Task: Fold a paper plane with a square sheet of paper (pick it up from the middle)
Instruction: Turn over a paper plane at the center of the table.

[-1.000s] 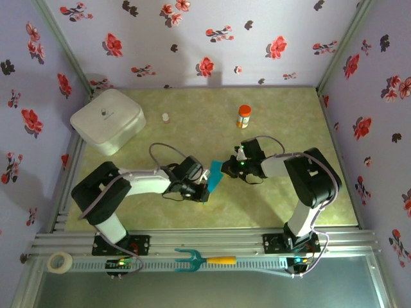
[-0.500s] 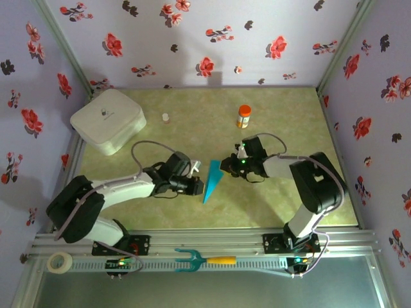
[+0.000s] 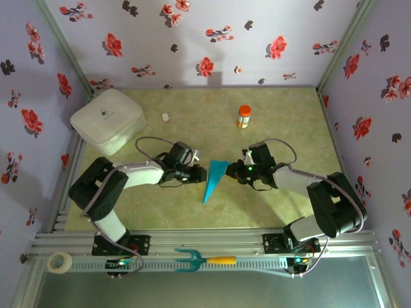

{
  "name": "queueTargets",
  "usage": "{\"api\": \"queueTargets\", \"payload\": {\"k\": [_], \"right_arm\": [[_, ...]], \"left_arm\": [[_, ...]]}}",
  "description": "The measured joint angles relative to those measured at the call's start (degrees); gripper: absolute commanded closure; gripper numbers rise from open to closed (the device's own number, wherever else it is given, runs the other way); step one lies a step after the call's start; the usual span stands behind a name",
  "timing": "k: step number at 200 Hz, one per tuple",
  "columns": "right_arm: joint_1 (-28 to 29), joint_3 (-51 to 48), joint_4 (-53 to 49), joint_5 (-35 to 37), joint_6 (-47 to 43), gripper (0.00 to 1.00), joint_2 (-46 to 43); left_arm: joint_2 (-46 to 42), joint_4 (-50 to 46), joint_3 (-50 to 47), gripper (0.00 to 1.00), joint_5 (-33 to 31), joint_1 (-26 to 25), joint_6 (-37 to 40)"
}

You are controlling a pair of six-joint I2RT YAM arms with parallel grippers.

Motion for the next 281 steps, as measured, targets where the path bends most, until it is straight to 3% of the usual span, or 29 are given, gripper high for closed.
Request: {"api": "queueTargets", "payload": {"k": [281], "right_arm": [[5.14,-0.48,4.76,-2.47,1.92,0.87,9.11]], "left_arm": [[3.26,-0.07,-0.07,0.73,6.08,-0.79,-0.17]]}}
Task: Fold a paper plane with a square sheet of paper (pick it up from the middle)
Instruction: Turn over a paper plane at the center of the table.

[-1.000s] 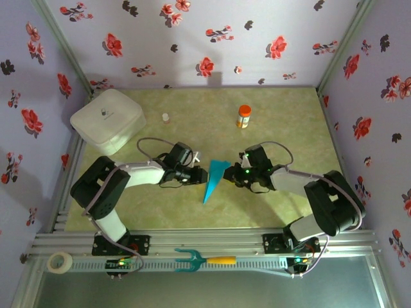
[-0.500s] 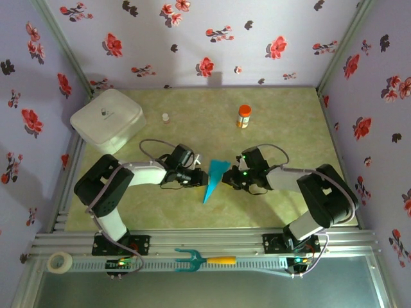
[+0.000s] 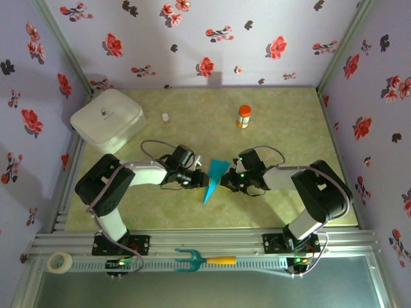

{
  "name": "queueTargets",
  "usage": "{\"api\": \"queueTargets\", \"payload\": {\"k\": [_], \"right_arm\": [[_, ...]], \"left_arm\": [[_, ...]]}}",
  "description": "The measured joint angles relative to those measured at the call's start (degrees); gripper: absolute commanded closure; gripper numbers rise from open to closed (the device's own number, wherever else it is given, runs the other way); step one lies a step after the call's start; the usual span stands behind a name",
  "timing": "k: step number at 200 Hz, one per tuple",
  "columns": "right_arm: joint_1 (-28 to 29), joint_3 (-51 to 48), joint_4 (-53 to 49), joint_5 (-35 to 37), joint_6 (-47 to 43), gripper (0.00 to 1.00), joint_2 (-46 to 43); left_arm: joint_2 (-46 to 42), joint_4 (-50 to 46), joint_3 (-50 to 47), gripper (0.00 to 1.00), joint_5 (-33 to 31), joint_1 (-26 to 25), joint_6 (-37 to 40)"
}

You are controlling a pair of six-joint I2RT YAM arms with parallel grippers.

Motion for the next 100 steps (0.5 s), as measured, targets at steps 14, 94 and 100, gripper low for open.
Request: {"api": "queueTargets", "payload": {"k": [14,94,100], "right_arm": [[0.00,0.22,0.11,-0.26,0.00,0.88,0.35],[0.44,0.74,0.57,-0.66,0.02,0.88,1.14],[0.46,0.76,0.61,-0.68,0.02,0.88,1.20]], "left_arm": [[0.00,0.04,0.00,0.73,0.63,0.00,0.00],[1.40,1.22,0.00,0.75,3.61,-0.13,-0.04],[1.53,1.49,0.00,0.75,3.85,-0.17,-0.09]]}}
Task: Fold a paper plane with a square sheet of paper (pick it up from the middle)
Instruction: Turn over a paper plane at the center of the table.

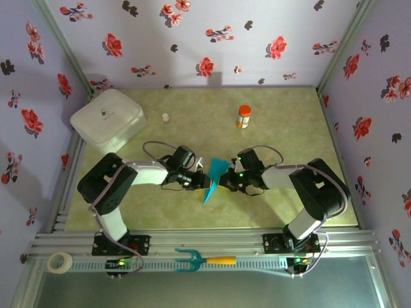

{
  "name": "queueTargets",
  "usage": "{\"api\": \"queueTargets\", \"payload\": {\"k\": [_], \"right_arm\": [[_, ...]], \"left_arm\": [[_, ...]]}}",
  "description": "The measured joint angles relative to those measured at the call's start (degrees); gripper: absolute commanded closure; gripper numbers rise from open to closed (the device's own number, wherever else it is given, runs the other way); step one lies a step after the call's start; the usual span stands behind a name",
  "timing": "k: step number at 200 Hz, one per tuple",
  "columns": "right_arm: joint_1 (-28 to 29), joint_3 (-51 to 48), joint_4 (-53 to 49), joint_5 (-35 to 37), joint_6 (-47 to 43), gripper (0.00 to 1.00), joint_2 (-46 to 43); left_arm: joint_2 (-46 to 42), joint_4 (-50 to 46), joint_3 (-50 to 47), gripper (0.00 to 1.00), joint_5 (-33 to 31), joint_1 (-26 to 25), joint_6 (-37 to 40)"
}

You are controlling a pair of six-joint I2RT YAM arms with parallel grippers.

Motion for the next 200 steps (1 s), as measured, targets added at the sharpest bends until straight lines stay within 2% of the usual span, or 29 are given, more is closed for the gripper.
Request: {"api": "queueTargets", "payload": {"k": [34,63,99,116,135,164,200], "right_arm": [[0.07,0.04,0.48,-0.20,0.46,0.88,0.20],[0.24,0.04,1.14,-0.22,0.87,0.87,0.42],[0.24,0.04,1.14,-0.09,0.87,0.86,0.26],[0.24,0.04,0.39,0.83,0.81,0.85,-0.76],[0.24,0.13,-2.08,3.15,0.37,0.85,-3.52],[0.22,0.68,-5.70,7.08,-0.42,0.84,-7.45],[0.22,0.94,-7.98,9.97,-0.72,0.84,-8.92]], "left_arm": [[0.68,1.66,0.00,0.80,1.55,-0.15,-0.85],[1.38,3.13,0.00,0.90,2.58,-0.26,-1.46],[1.33,4.61,0.00,0.95,2.89,-0.63,-1.77],[0.35,4.00,0.00,0.95,1.14,-1.14,-1.55],[-2.86,0.04,0.39,0.95,-4.35,-2.25,-0.44],[-7.52,-10.43,4.72,0.95,-18.40,-5.33,2.27],[-8.35,-21.31,10.03,0.93,-32.98,-8.37,3.54]]}}
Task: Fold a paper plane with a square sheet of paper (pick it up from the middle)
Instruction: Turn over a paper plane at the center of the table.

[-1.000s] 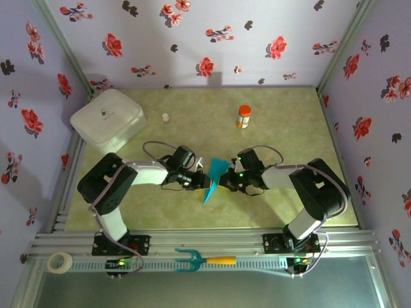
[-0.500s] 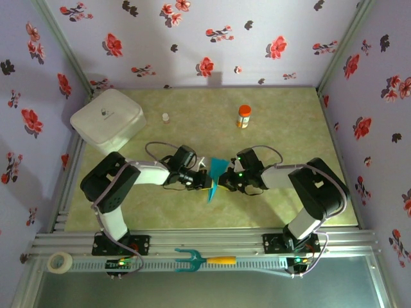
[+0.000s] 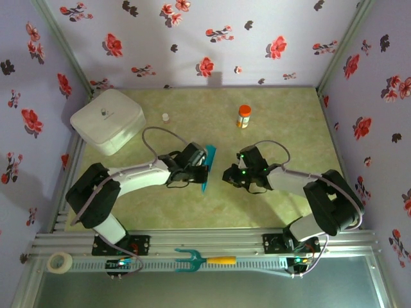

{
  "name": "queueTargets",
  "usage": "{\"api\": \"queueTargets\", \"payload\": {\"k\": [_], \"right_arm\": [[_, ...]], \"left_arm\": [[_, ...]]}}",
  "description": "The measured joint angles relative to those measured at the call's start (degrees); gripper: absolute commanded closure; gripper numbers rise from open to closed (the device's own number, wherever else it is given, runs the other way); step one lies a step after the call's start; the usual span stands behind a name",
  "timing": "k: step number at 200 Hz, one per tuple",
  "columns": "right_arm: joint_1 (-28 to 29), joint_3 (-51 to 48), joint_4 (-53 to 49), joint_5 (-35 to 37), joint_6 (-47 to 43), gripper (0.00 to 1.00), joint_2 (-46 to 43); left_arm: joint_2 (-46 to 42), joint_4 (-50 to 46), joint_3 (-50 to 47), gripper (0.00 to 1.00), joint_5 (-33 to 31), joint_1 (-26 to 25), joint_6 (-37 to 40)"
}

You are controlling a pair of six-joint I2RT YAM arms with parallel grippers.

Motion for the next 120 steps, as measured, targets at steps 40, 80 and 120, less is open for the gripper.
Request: {"api": "queueTargets", "payload": {"k": [40,80,120], "right_arm": [[0.00,0.00,-0.42,1.29,0.02,0.83,-0.57],[0.00,0.00,-0.44,1.31,0.02,0.83,-0.57],[0.00,0.00,-0.42,1.31,0.04,0.83,-0.55]], "left_arm": [[0.76,-7.04,1.29,0.93,-8.00,-0.94,0.02],[2.82,-8.24,1.44,0.93,-9.55,-1.38,-0.24],[3.02,-7.63,1.42,0.92,-9.51,-1.46,-1.14]]}}
